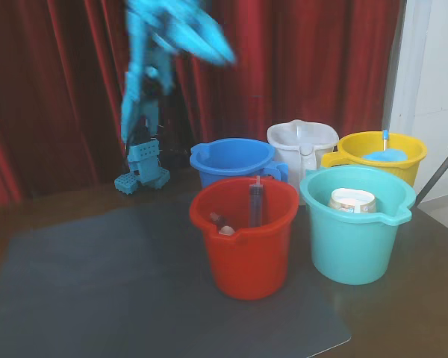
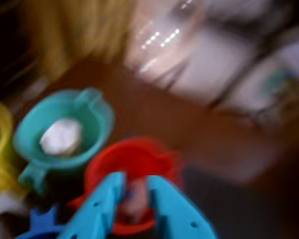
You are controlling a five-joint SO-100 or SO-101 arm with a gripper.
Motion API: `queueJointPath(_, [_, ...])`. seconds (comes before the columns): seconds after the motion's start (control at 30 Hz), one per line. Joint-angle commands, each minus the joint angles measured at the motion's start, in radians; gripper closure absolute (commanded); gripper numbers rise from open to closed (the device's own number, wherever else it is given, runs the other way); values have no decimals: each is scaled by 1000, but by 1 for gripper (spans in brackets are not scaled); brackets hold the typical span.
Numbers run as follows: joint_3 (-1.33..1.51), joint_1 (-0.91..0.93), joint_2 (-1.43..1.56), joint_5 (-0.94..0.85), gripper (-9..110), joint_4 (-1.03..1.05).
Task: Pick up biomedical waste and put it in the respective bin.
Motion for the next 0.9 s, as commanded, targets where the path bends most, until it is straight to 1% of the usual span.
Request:
queueJointPath(0.0, [-80,2,256,-57,98,350])
queueJointPath(0.03, [18,2,360,-63,98,348])
queueJointPath(0.13, [190,3,538,-75,98,347])
queueJointPath(0.17, [253,3,604,-114,98,347])
queueJointPath(0.3, [476,15,836,-433,99,347])
queueJointPath(0.4, [663,120,989,-630,99,347])
queueJointPath(0.47, [805,196,1094,-718,99,347])
queueJointPath(0.63, [1183,339,1353,-841,99,341])
queueJointPath(0.7, [1362,405,1450,-957,99,279])
queueJointPath(0.73, [1637,499,1569,-1146,99,123])
queueJointPath(0.8, [1809,545,1661,-1215,99,35])
queueJointPath(0.87, [1994,581,1770,-1220,99,-38])
